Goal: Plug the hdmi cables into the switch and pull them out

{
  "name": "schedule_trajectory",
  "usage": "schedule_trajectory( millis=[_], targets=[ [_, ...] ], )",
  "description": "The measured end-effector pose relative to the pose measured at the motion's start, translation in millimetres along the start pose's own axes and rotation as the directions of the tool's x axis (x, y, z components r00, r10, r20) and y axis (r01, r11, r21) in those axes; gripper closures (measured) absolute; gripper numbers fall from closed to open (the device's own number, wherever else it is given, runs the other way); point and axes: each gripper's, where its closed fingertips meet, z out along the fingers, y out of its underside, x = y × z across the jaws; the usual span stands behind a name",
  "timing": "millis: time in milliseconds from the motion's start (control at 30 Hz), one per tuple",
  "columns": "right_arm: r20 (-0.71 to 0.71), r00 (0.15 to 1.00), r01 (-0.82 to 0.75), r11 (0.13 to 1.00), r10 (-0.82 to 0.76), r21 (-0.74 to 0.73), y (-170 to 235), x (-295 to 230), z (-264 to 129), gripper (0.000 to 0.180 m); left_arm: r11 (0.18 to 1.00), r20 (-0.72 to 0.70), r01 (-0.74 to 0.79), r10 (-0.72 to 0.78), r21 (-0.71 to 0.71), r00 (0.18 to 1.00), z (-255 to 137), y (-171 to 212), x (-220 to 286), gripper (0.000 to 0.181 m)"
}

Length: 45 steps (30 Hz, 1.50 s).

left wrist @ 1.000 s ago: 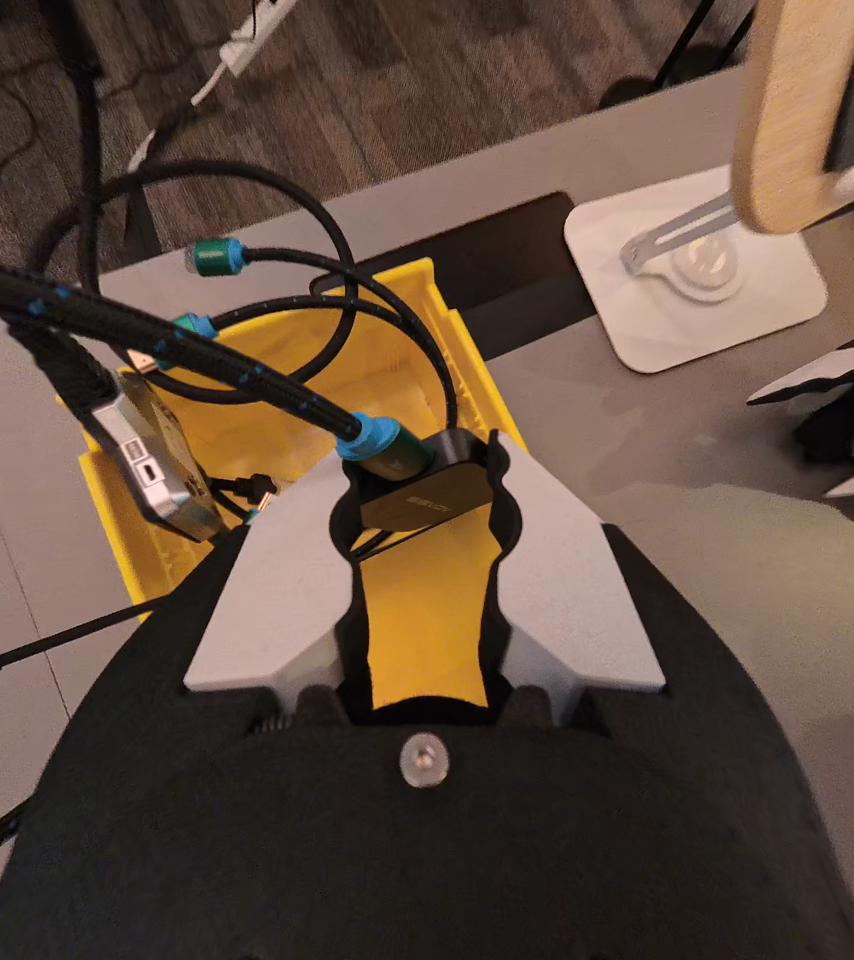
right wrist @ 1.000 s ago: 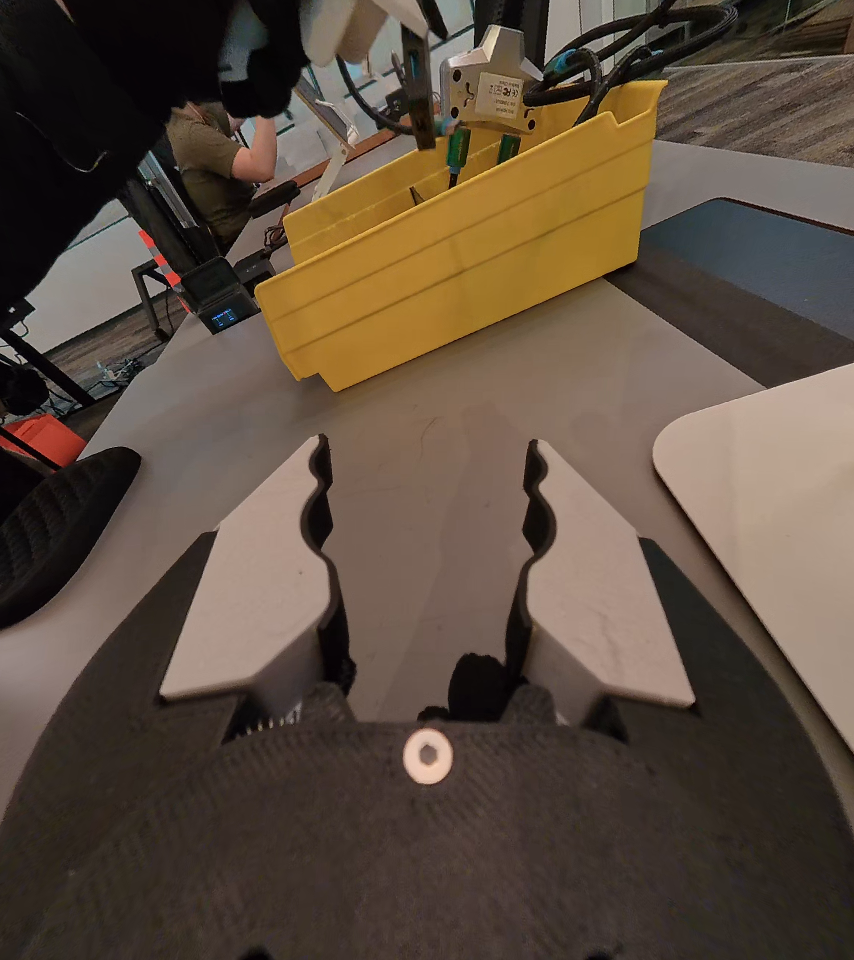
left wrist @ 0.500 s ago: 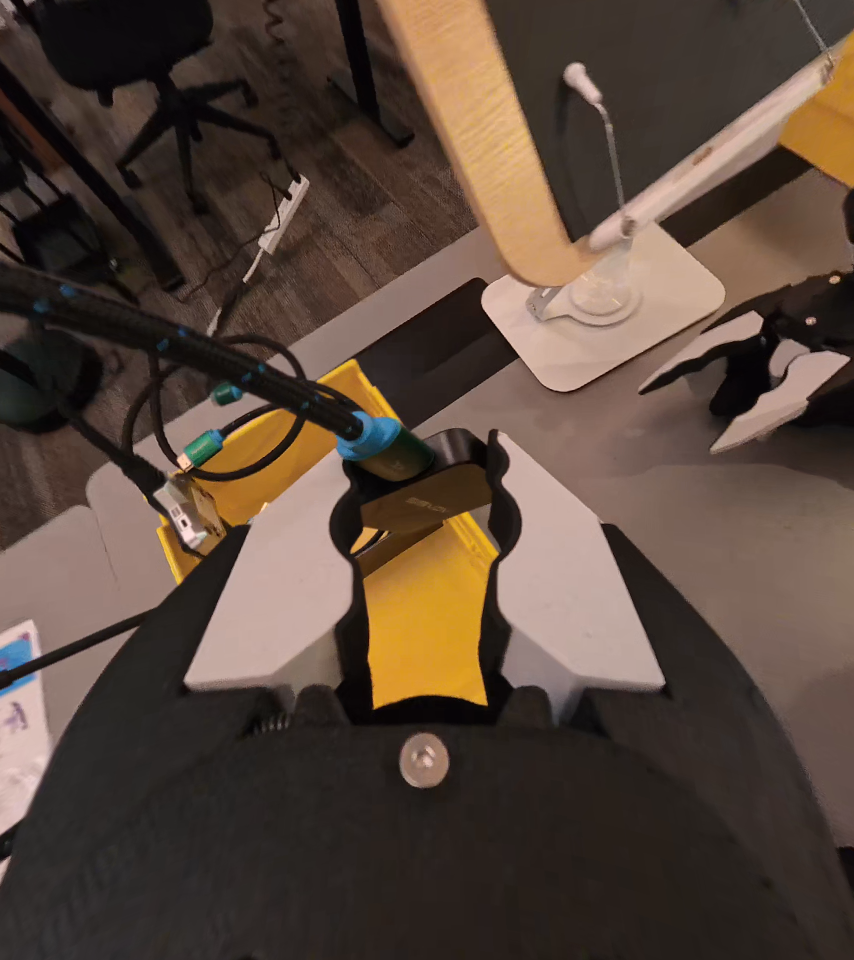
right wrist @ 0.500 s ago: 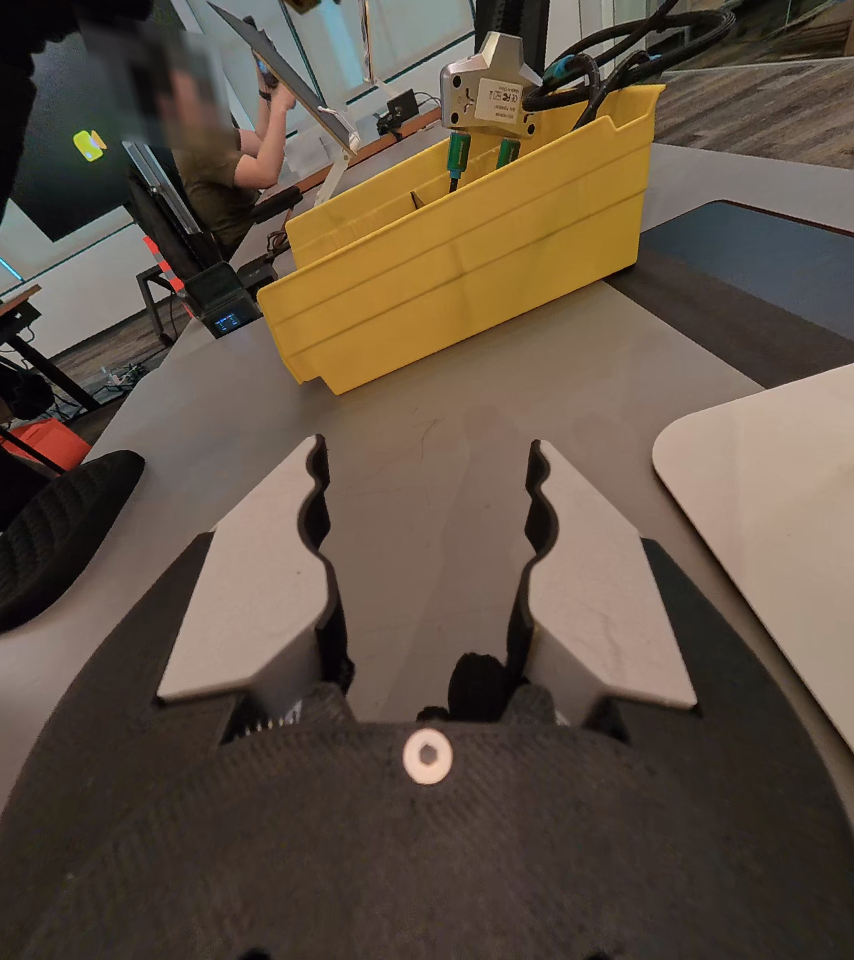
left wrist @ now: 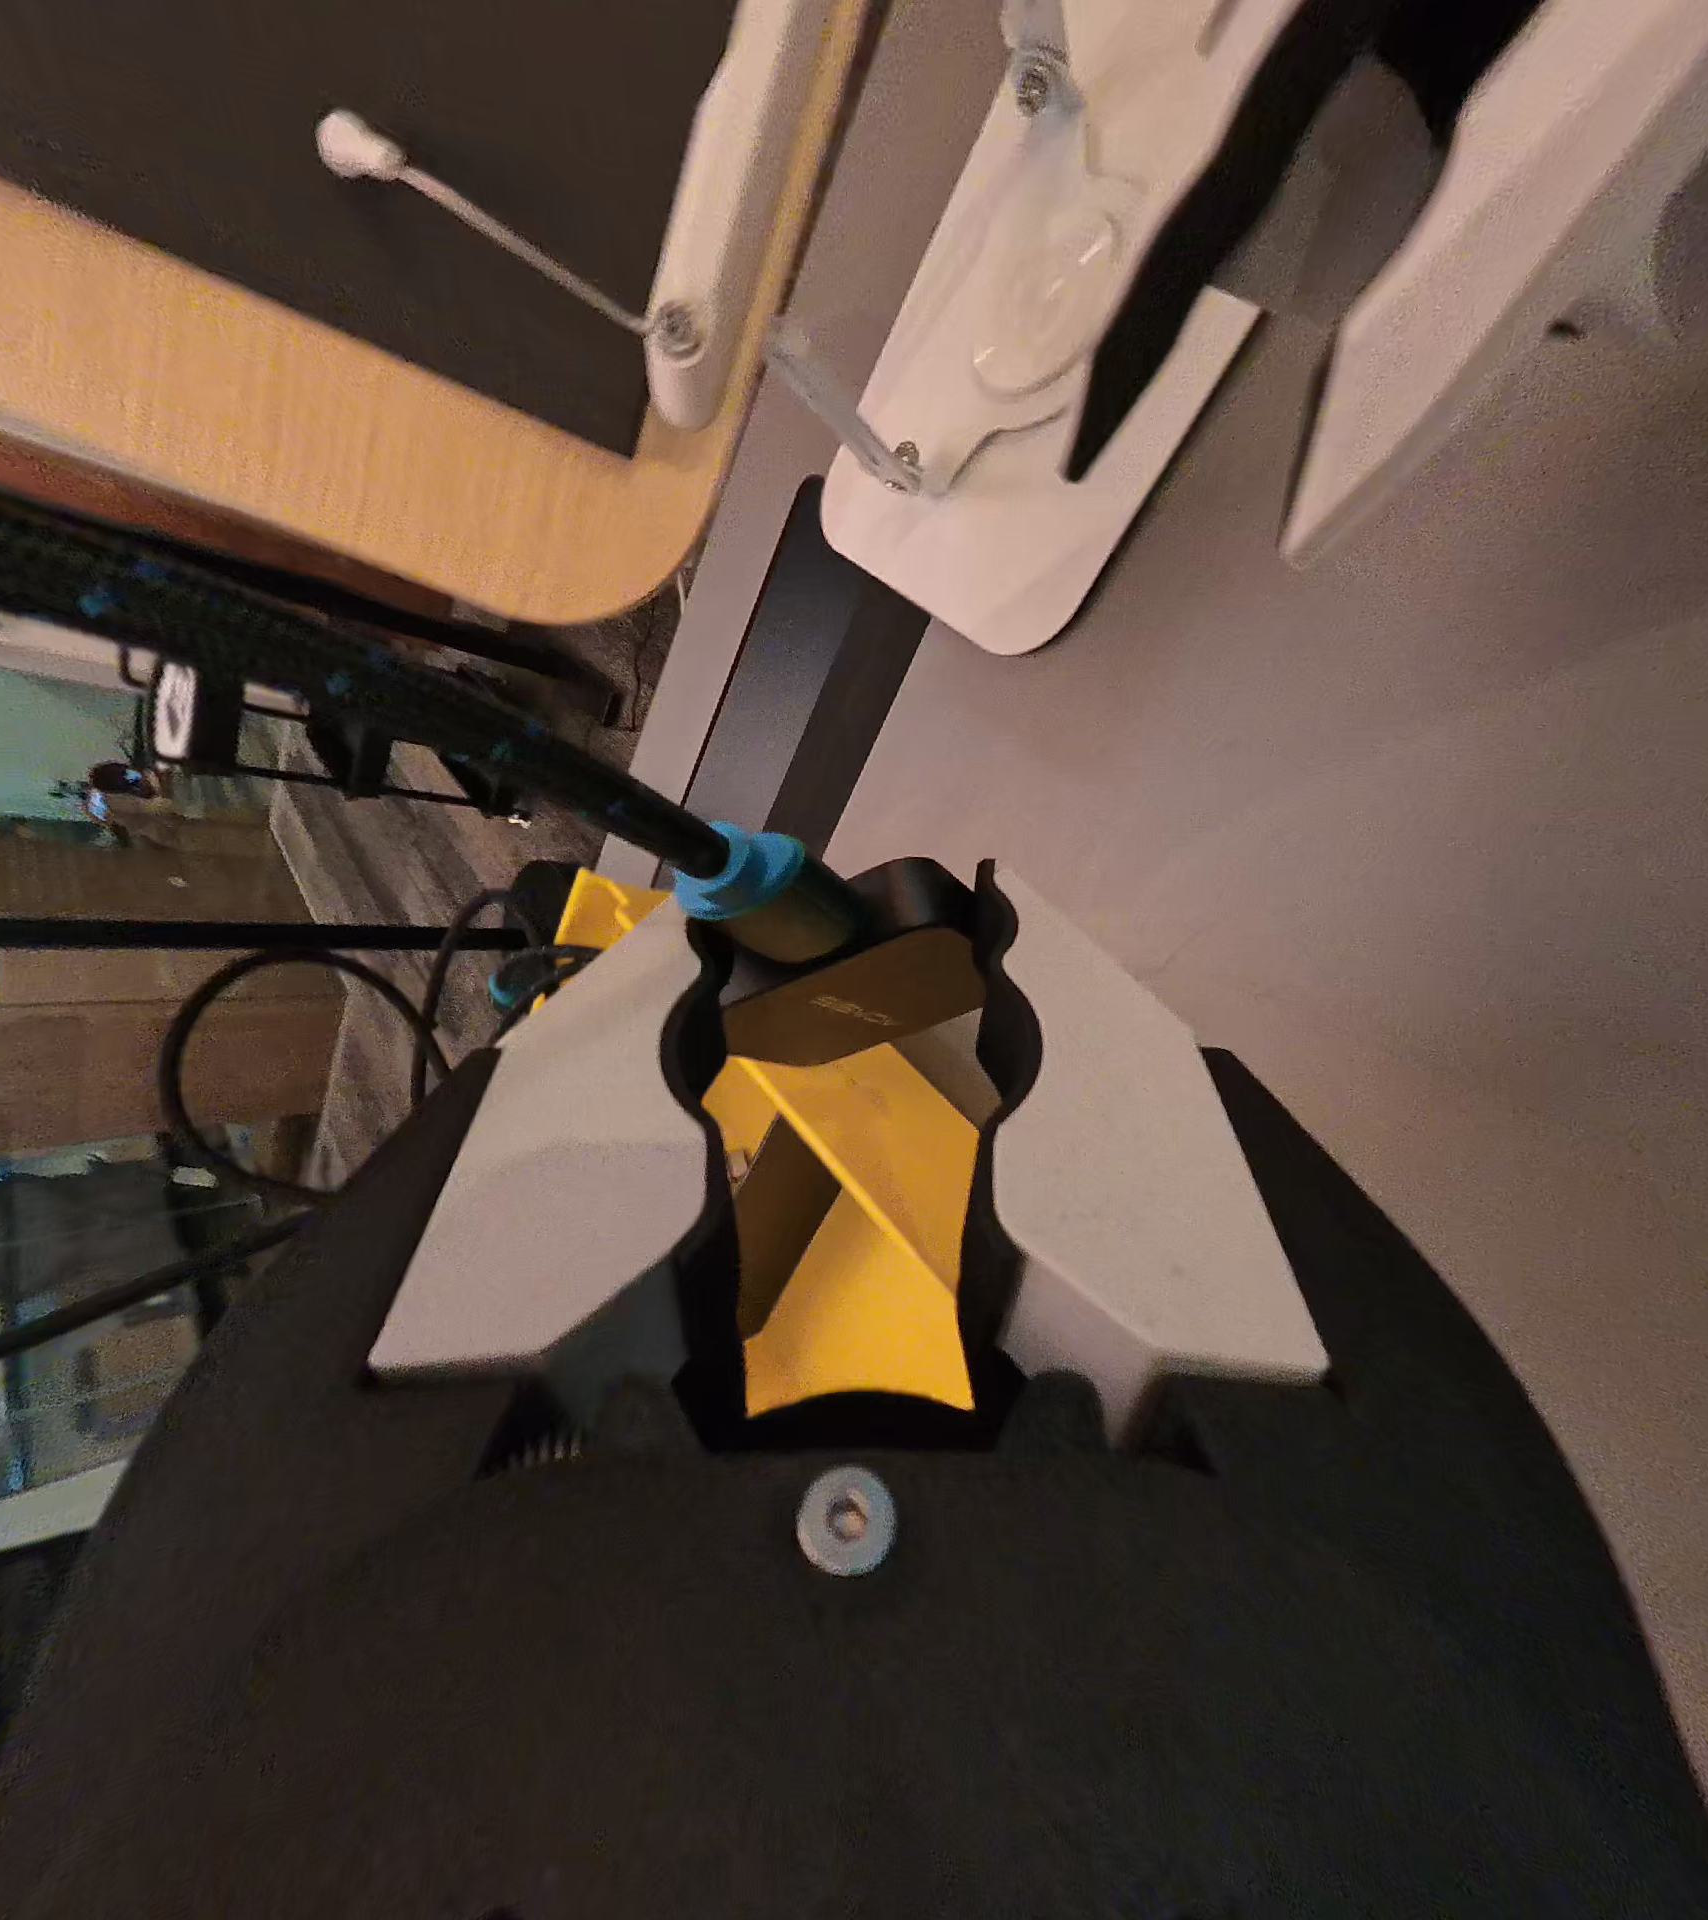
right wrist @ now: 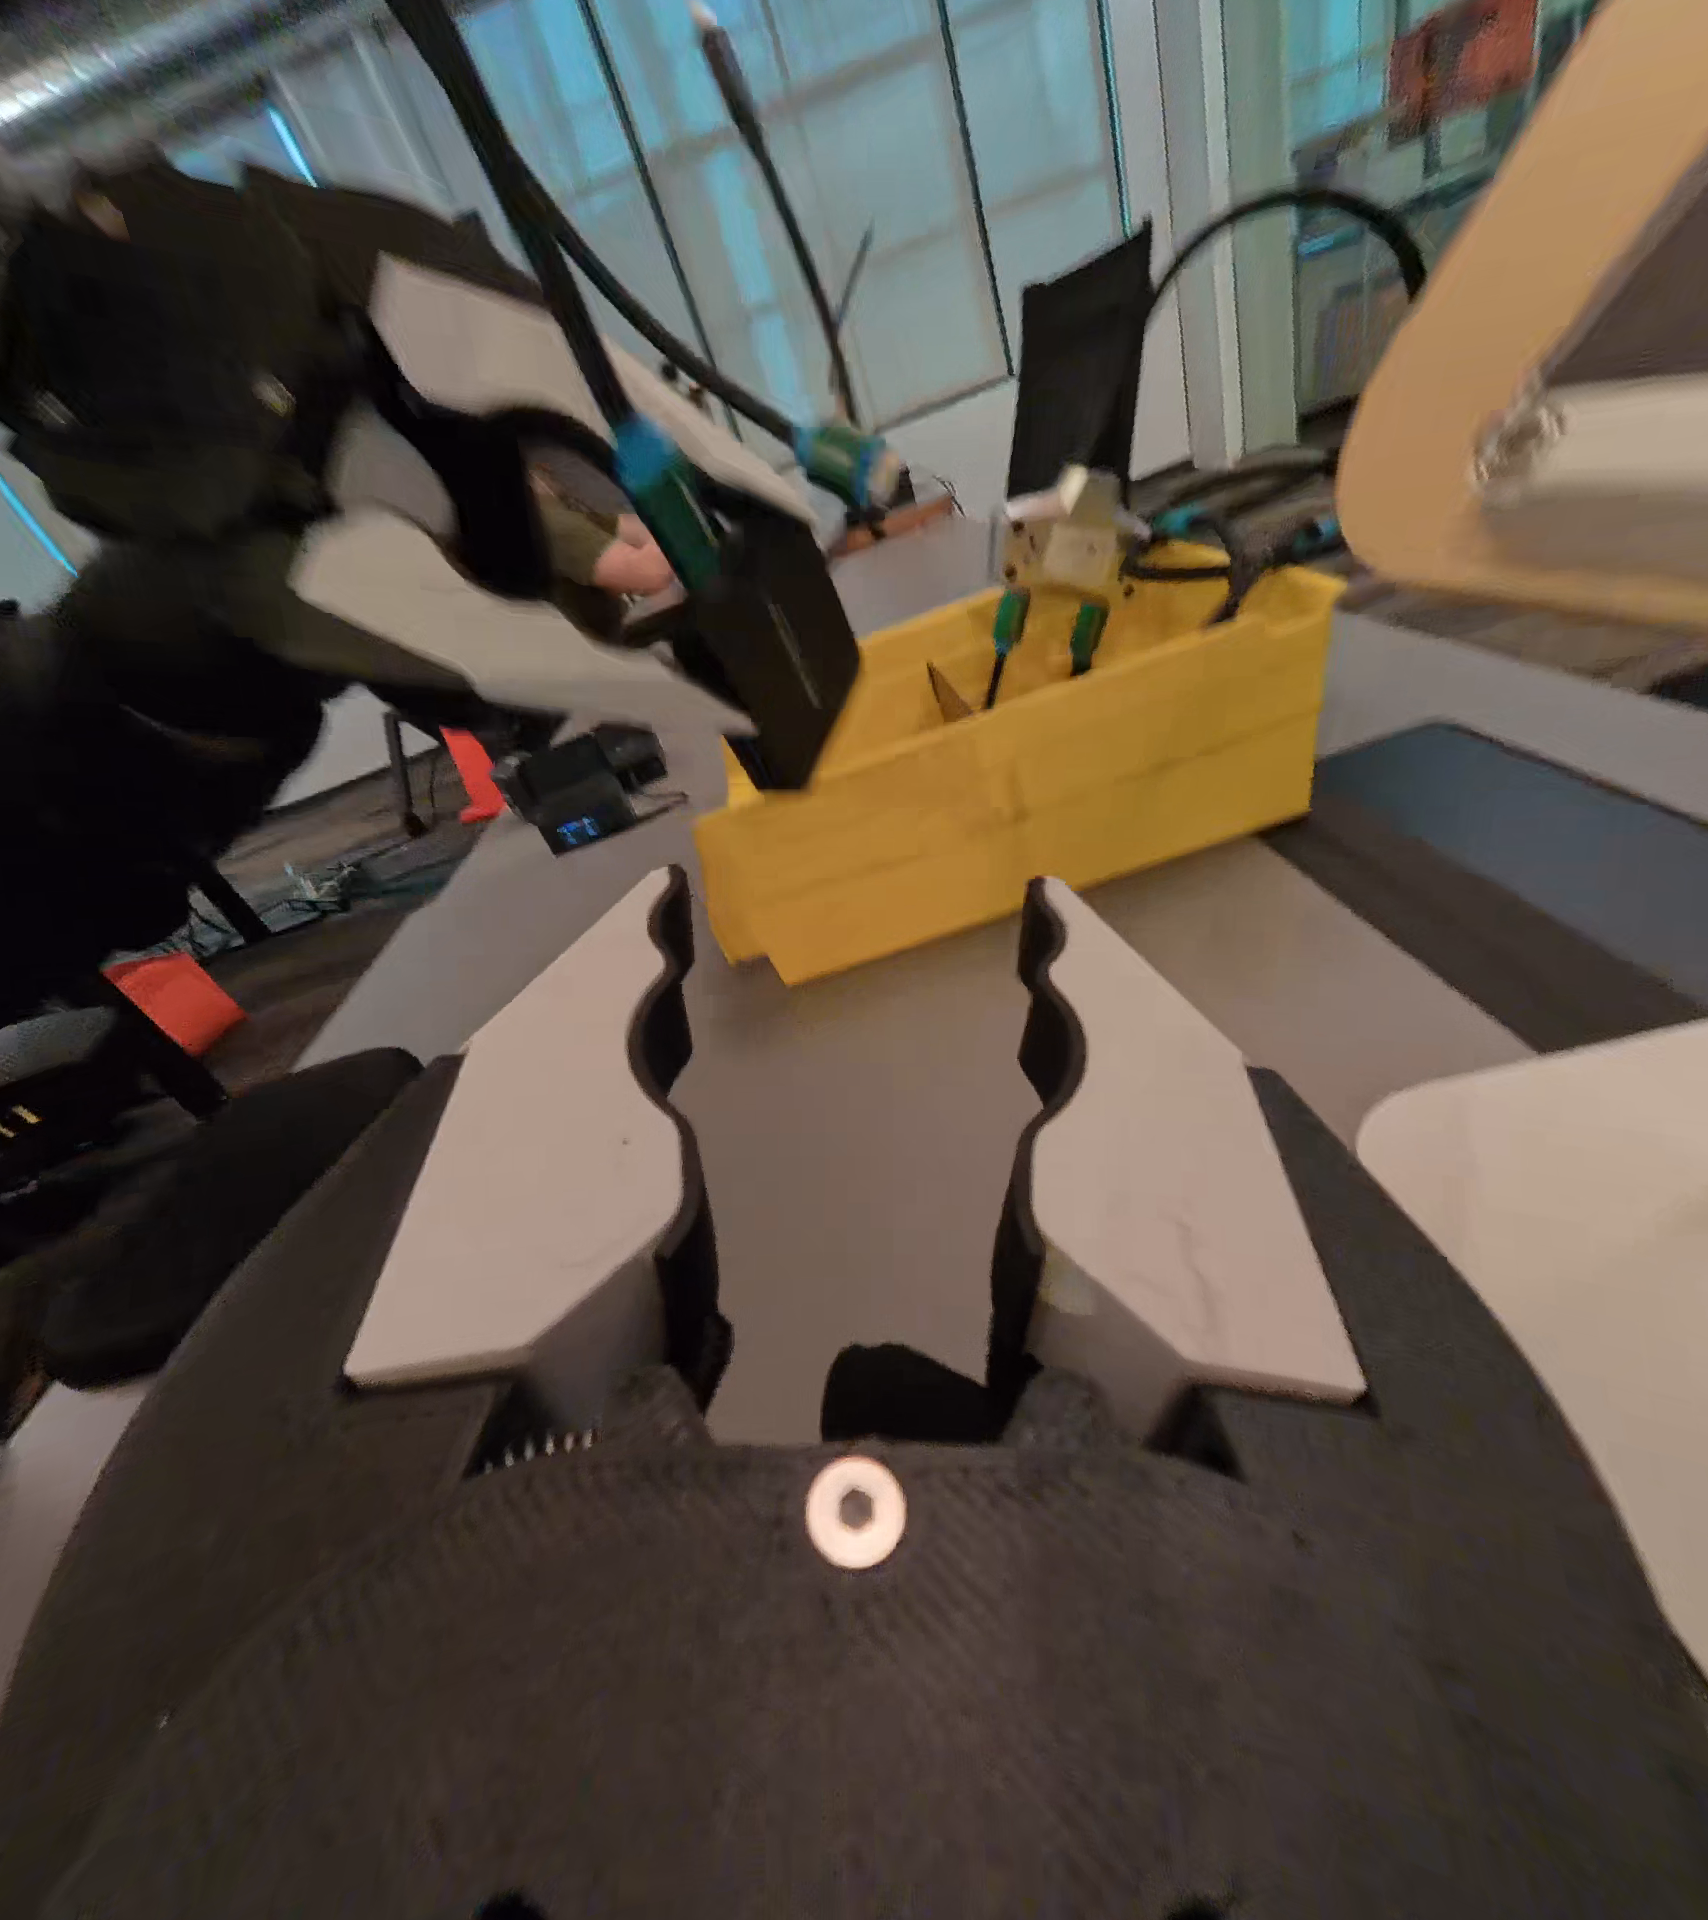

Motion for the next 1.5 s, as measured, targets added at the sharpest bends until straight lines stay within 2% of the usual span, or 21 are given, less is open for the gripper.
schedule_trajectory(
  millis=[233, 333, 533, 633, 800, 1133, 1333, 1500],
  targets=[
    [0.021, 0.999, 0.033, 0.999, -0.032, -0.029, -12.2, -24.6, 9.2, 0.131, 0.979, 0.044, -0.197, 0.199, -0.043, 0.979, 21.2, -23.8, 32.9, 0.136],
    [-0.030, 0.999, 0.037, 0.996, -0.039, -0.079, -4.0, -21.2, 15.5, 0.132, 0.961, 0.051, -0.272, 0.274, -0.043, 0.960, 28.1, -33.0, 46.2, 0.135],
    [-0.074, 0.997, 0.006, 0.990, -0.016, -0.141, 13.0, -14.9, 21.0, 0.146, 0.915, 0.081, -0.399, 0.403, -0.063, 0.912, 34.3, -46.4, 62.5, 0.136],
    [-0.099, 0.995, 0.007, 0.987, -0.024, -0.161, 19.3, -10.3, 20.8, 0.149, 0.889, 0.096, -0.445, 0.455, -0.108, 0.886, 38.0, -46.3, 65.2, 0.136],
    [-0.102, 0.994, 0.031, 0.982, -0.051, -0.185, 26.5, -8.5, 20.0, 0.168, 0.875, 0.067, -0.466, 0.477, -0.133, 0.876, 42.2, -43.0, 69.8, 0.137],
    [-0.095, 0.995, 0.006, 0.989, -0.020, -0.146, 23.4, -5.9, 15.7, 0.168, 0.867, 0.080, -0.480, 0.492, -0.133, 0.867, 42.3, -48.6, 68.2, 0.135],
    [-0.088, 0.995, -0.050, 0.993, 0.041, -0.104, 19.2, 0.6, 8.7, 0.168, 0.917, 0.130, -0.392, 0.399, -0.073, 0.908, 32.8, -53.2, 57.7, 0.106],
    [-0.055, 0.997, -0.060, 0.995, 0.056, -0.077, 13.6, -3.1, 7.2, 0.168, 0.949, 0.104, -0.308, 0.314, -0.069, 0.944, 37.4, -40.5, 53.6, 0.081]
  ],
)
